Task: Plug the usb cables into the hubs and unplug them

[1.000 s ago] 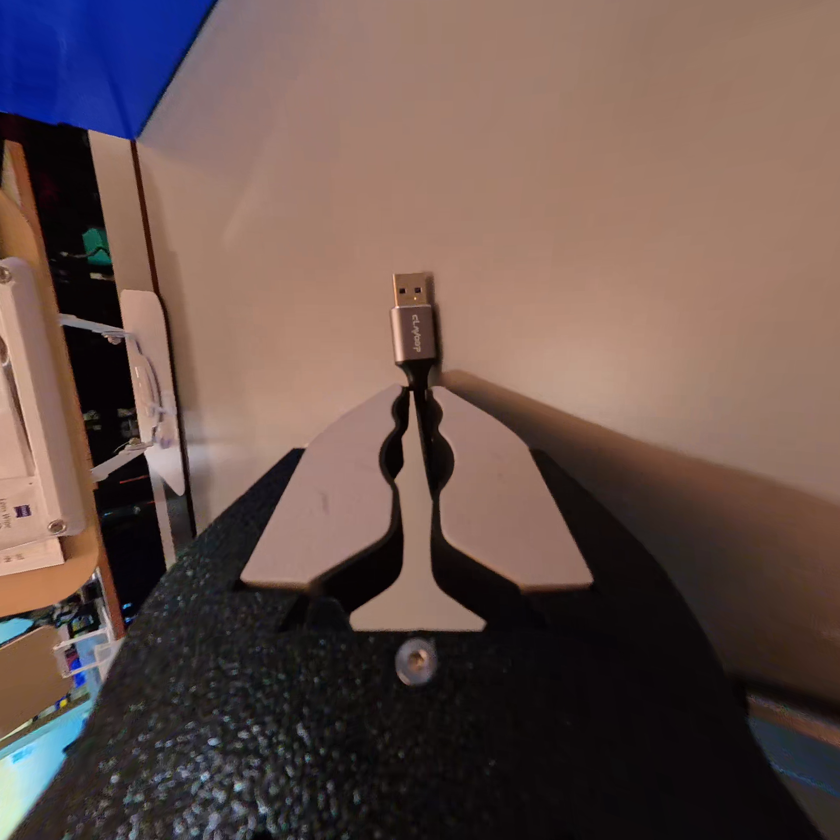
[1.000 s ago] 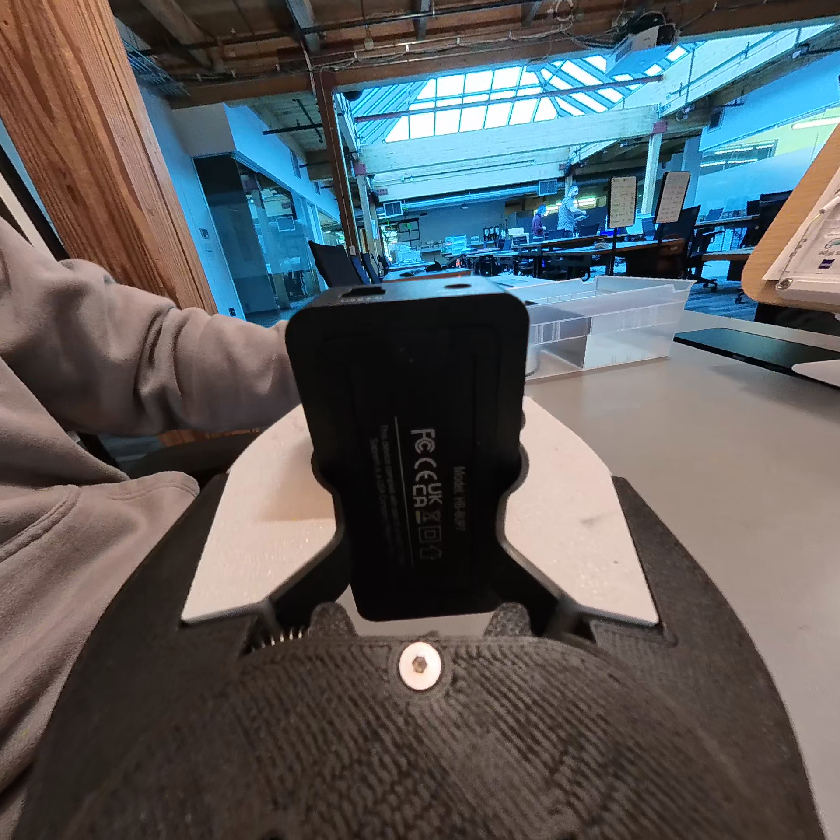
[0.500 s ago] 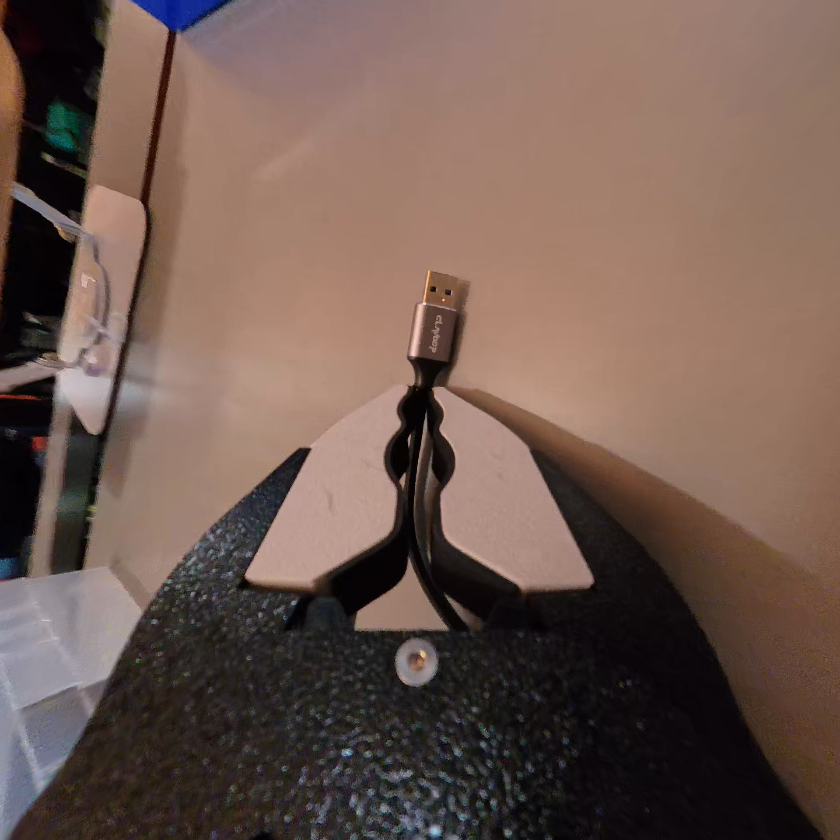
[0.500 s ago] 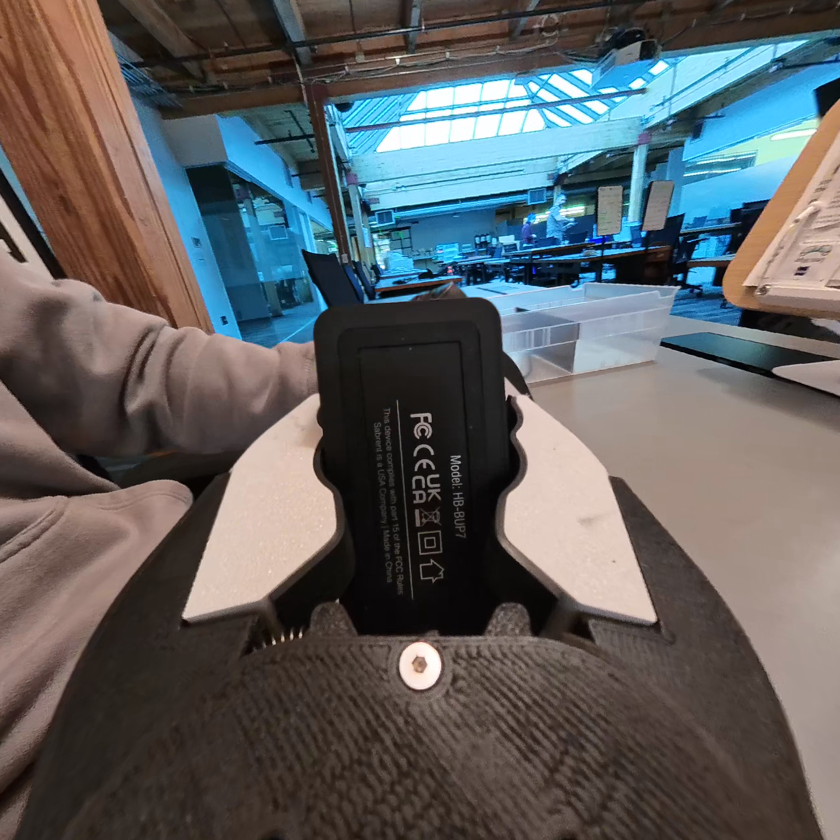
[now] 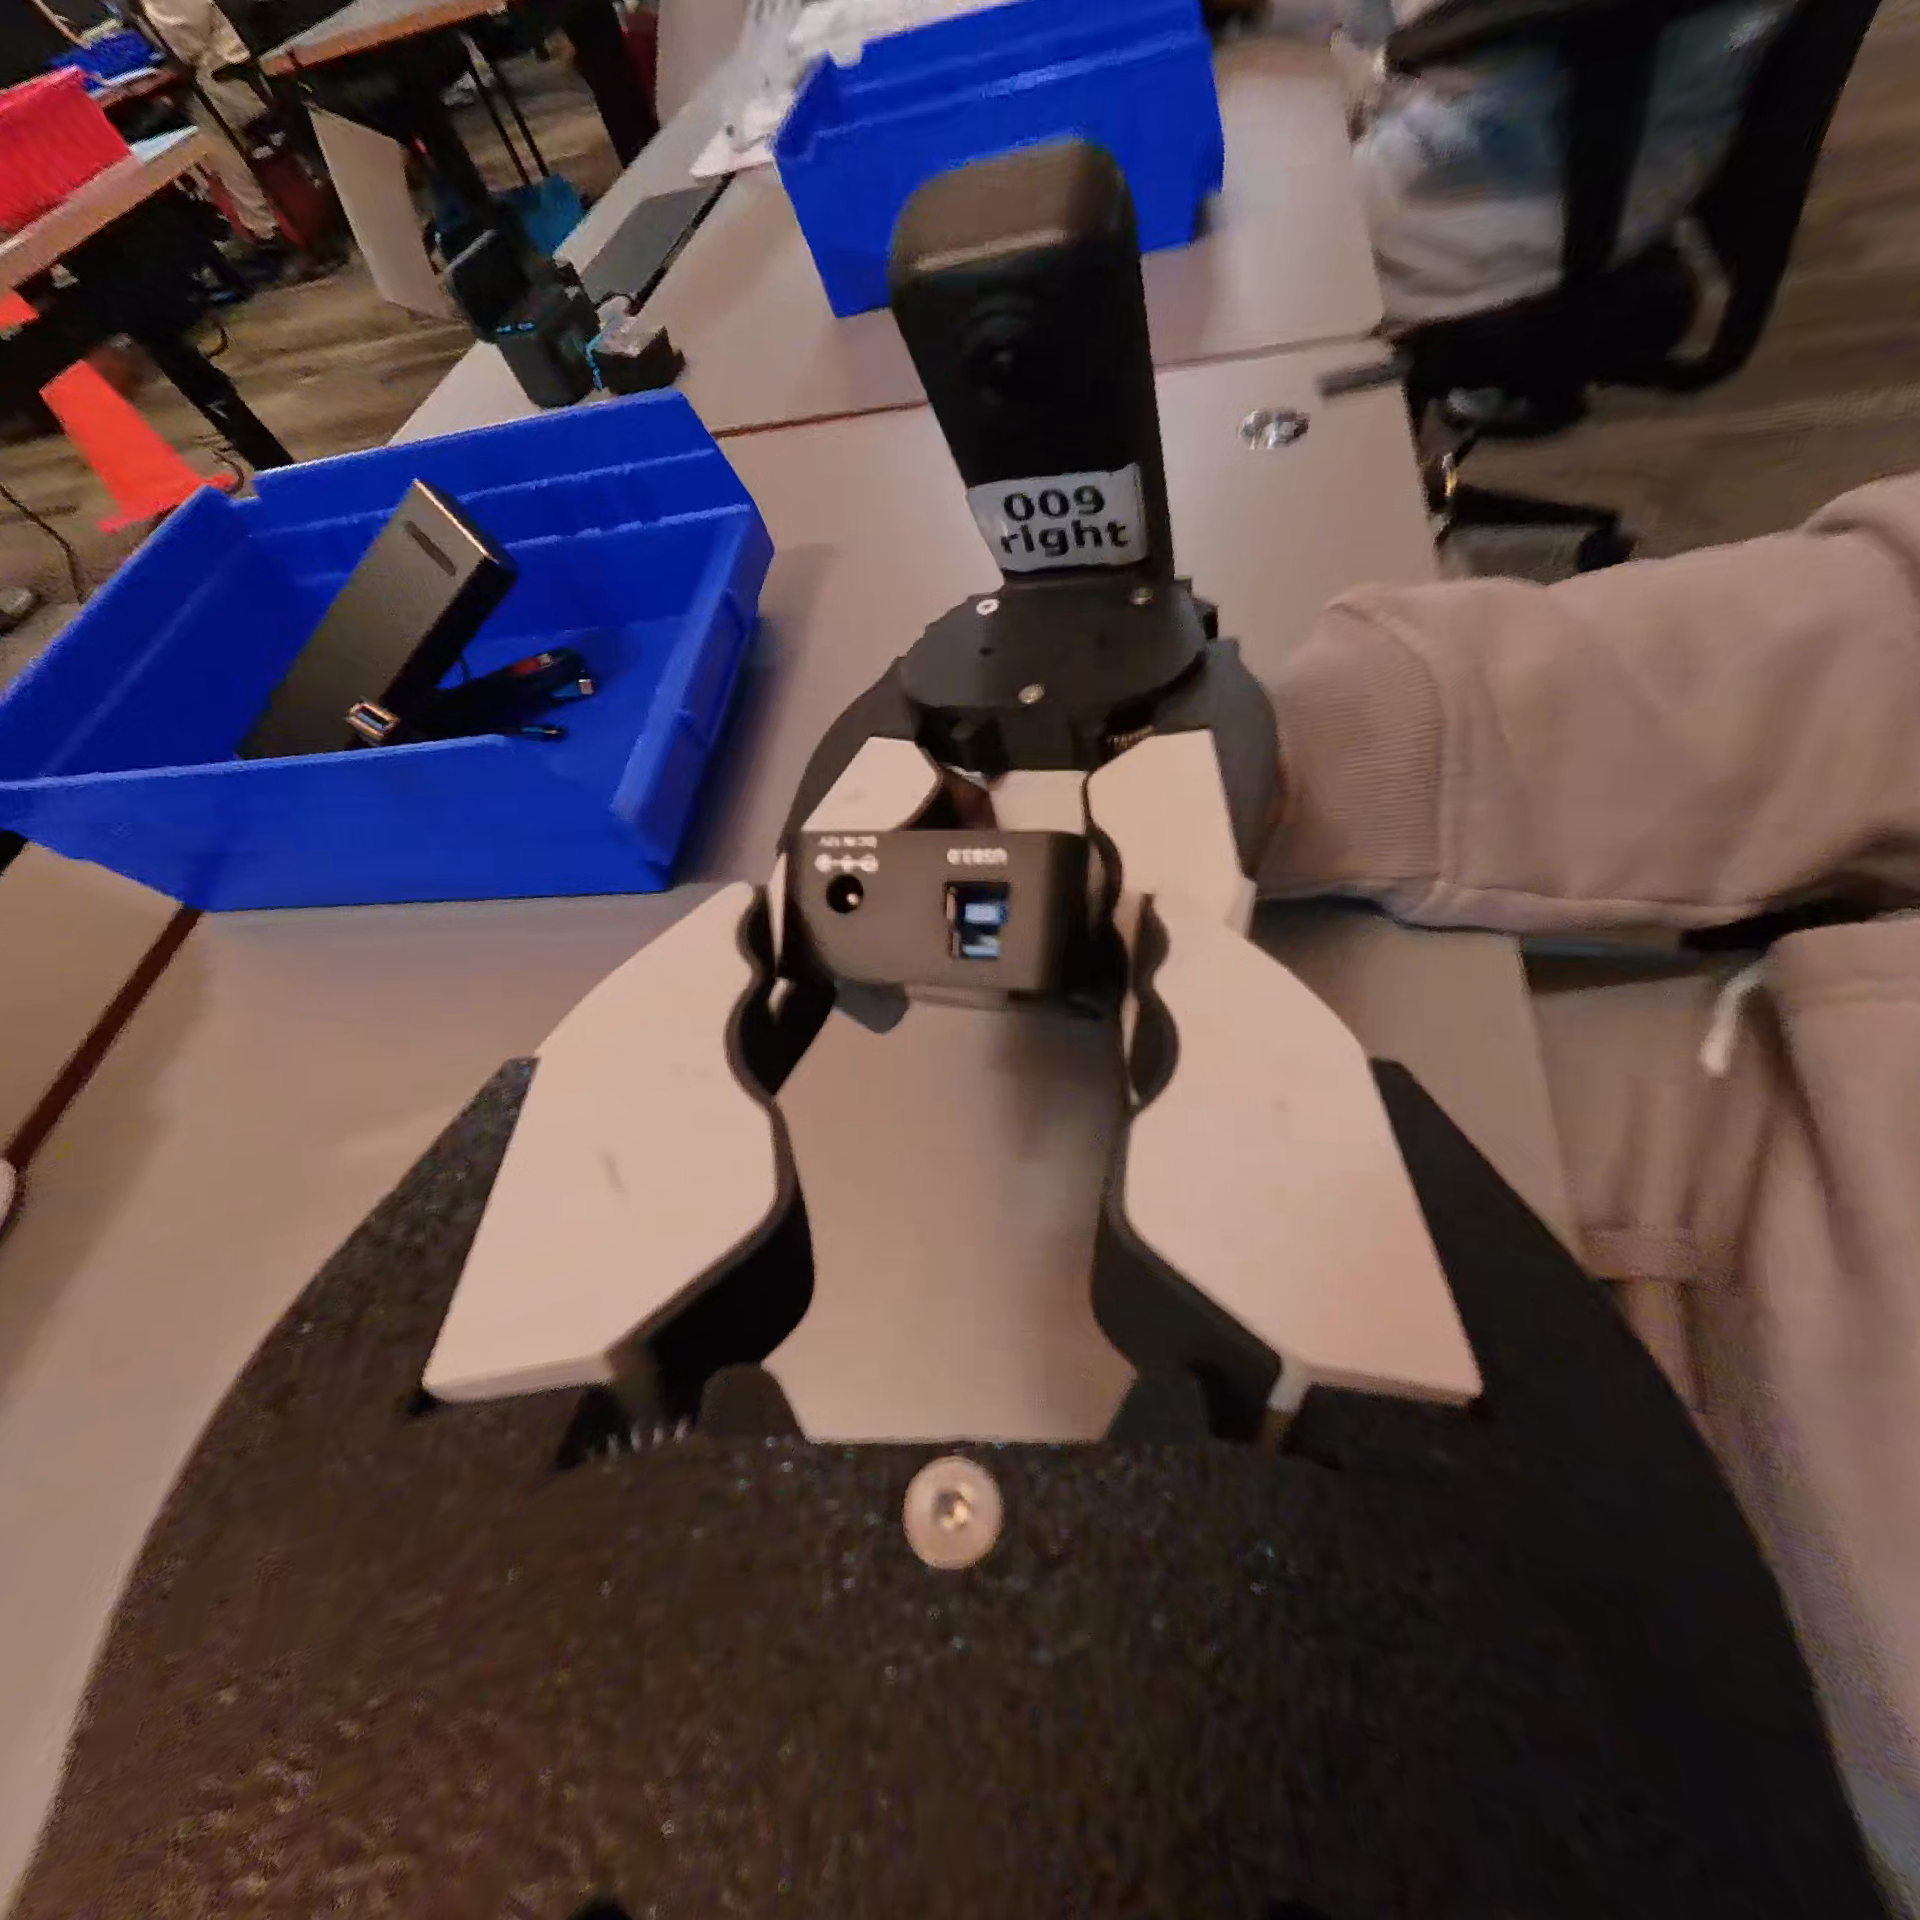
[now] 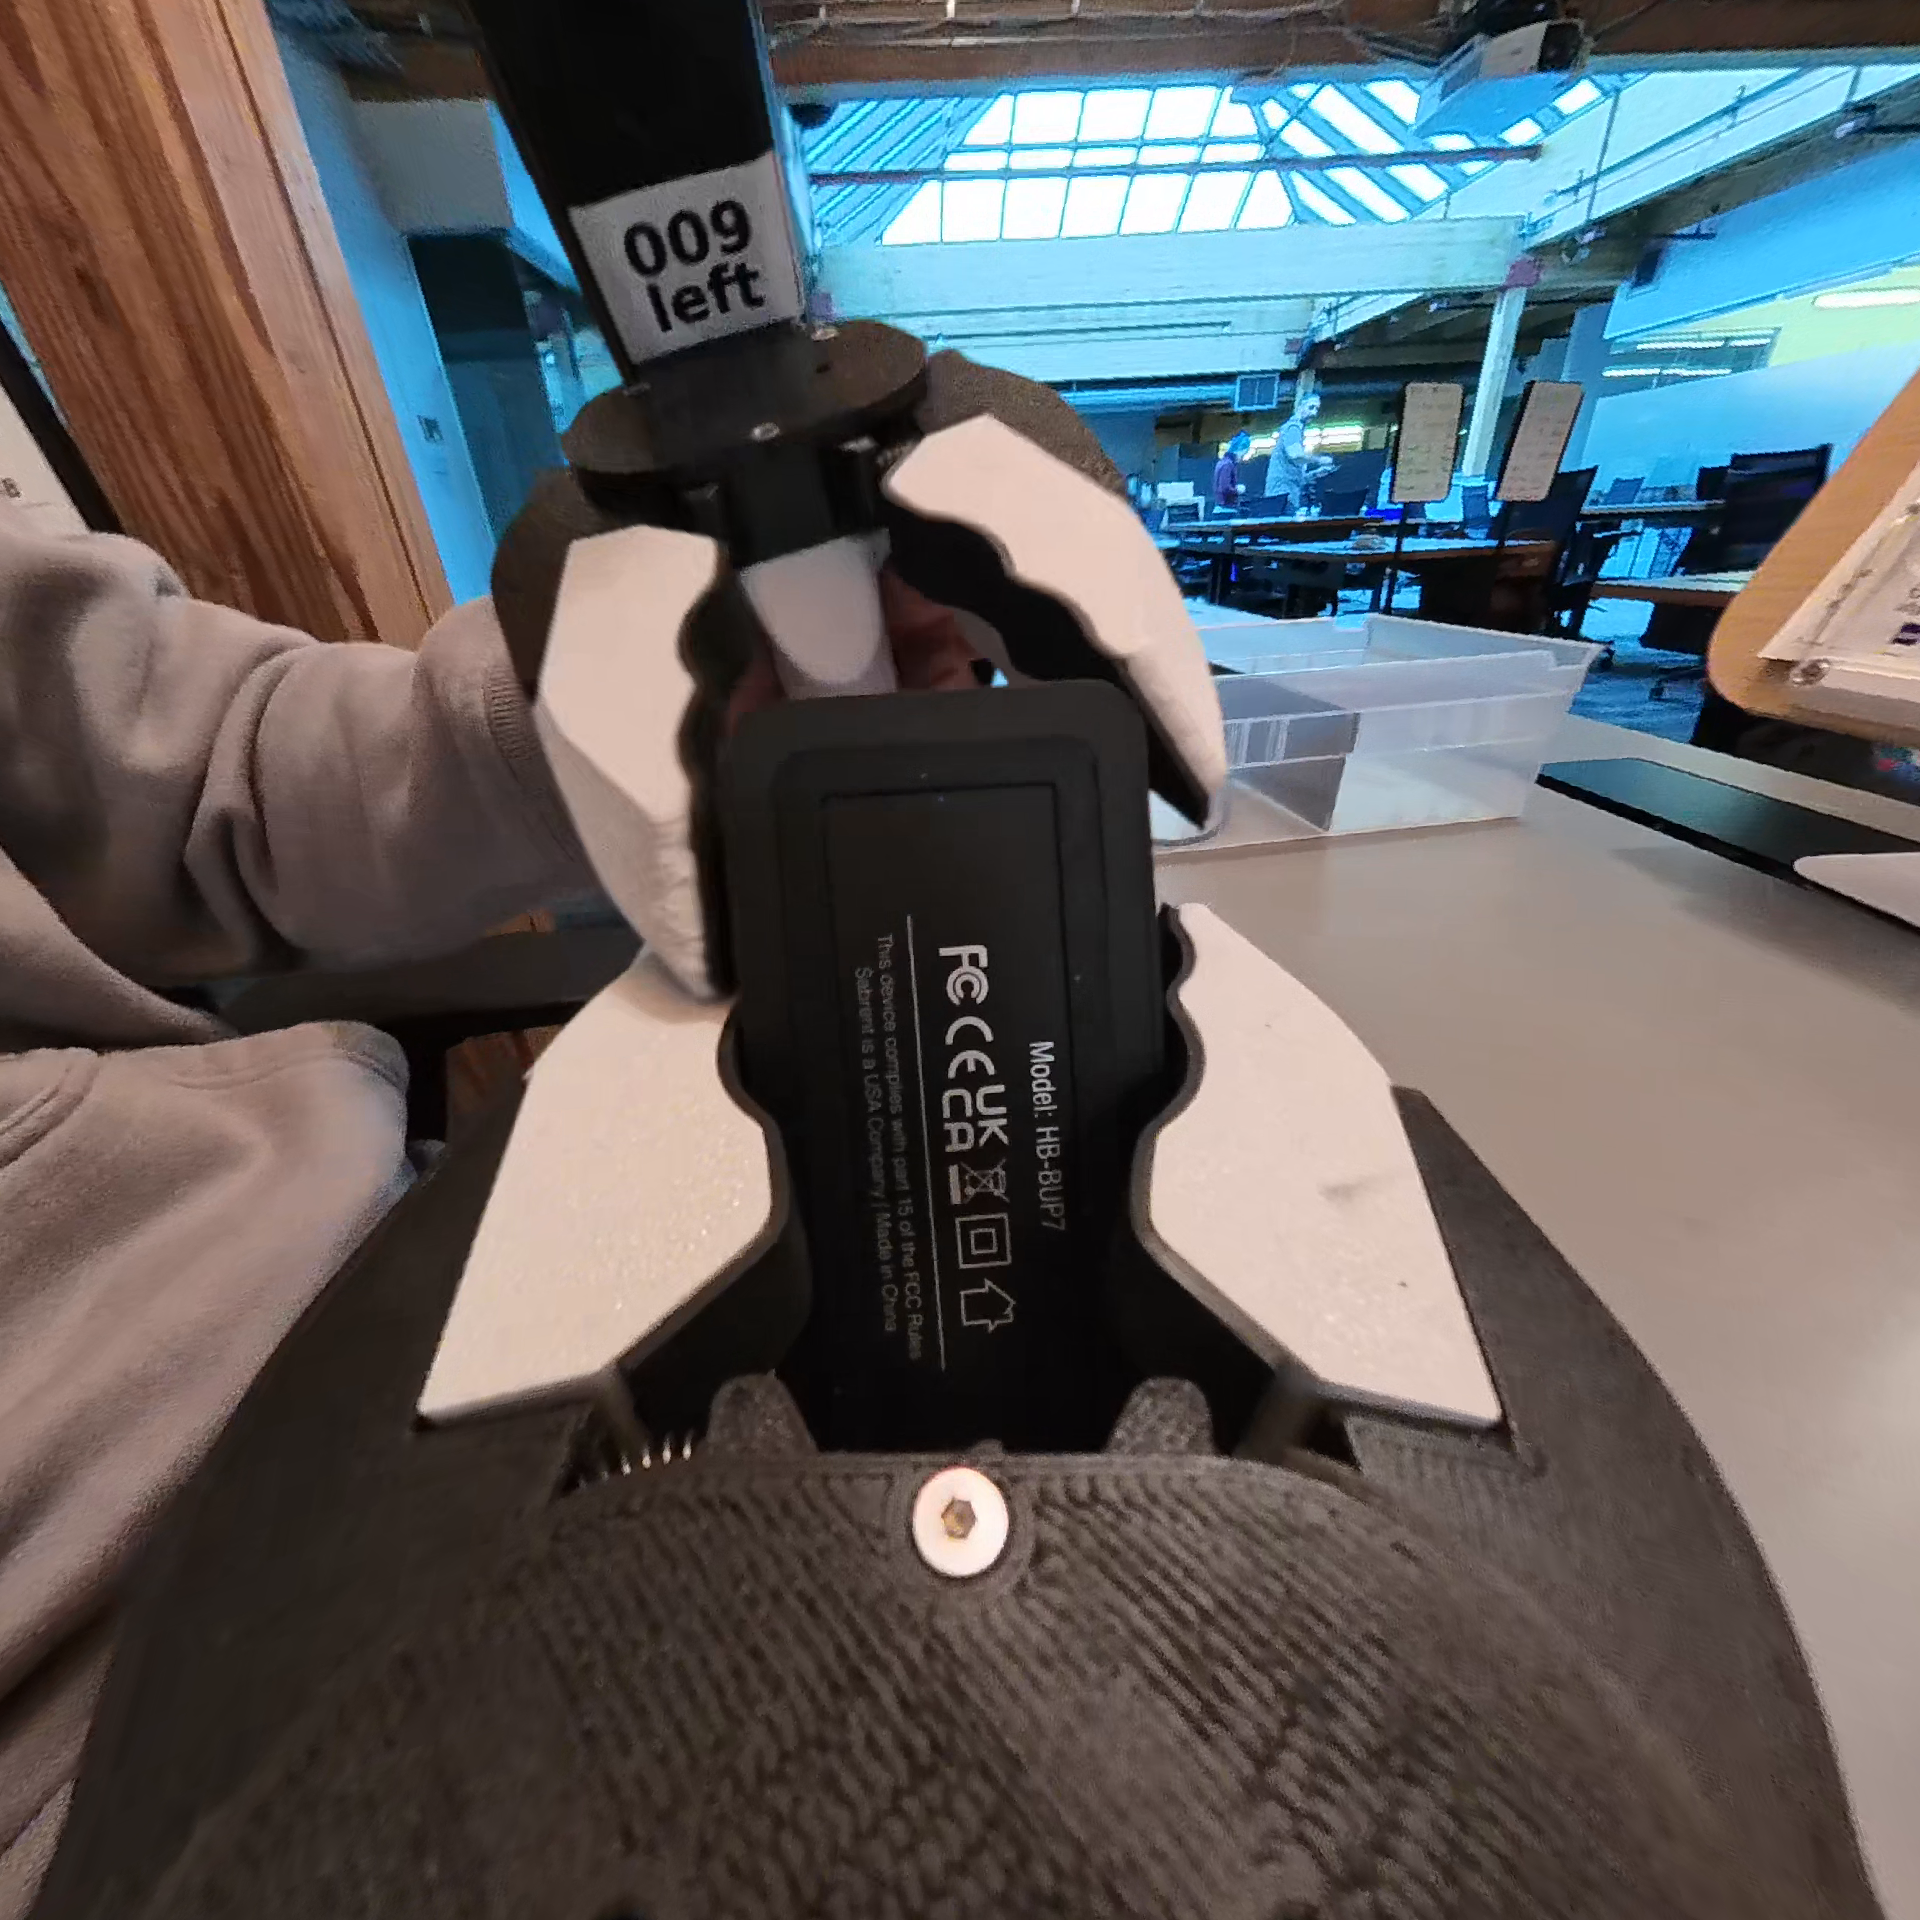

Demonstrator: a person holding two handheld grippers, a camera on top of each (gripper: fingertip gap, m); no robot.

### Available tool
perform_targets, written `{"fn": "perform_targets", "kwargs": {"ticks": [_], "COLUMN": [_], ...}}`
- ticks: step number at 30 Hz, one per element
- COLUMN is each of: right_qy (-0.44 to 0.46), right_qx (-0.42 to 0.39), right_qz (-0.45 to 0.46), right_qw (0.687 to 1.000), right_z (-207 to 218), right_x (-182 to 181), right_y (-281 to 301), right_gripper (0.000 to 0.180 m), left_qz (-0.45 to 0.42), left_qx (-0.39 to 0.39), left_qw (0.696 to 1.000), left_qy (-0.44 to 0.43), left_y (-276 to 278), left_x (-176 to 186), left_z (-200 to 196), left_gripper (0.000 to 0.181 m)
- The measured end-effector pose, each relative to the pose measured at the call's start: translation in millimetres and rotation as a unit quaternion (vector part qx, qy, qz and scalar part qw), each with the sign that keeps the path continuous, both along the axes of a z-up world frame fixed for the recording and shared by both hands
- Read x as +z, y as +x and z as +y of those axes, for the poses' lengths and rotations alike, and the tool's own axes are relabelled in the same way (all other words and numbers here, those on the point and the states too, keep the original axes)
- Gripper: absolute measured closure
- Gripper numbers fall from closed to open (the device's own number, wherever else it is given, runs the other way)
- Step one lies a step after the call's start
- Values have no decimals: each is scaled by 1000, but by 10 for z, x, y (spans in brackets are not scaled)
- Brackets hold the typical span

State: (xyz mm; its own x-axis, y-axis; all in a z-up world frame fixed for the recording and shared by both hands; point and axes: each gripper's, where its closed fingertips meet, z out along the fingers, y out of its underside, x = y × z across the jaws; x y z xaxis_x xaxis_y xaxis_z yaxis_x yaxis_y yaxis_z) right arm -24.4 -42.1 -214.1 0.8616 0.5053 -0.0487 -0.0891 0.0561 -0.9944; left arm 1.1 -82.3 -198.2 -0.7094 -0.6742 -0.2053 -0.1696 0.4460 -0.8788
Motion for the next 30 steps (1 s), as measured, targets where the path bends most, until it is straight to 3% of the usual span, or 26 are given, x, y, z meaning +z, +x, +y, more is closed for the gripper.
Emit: {"fn": "perform_targets", "kwargs": {"ticks": [3, 20, 30], "right_qy": [8, -30, -19], "right_qx": [-6, -39, -42], "right_qz": [-7, -79, -104], "right_qw": [1000, 996, 994], "right_z": [-20, 133, 187], "right_x": [10, -122, -84], "right_y": [26, -91, -189], "right_gripper": [106, 101, 105], "left_qz": [-11, -18, -34], "left_qx": [2, -76, -121], "left_qw": [1000, 982, 982], "left_qy": [-4, 173, 139], "left_y": [42, -54, -129], "left_x": [35, 183, 289], "left_z": [-26, -131, -177], "left_gripper": [123, 123, 124]}}
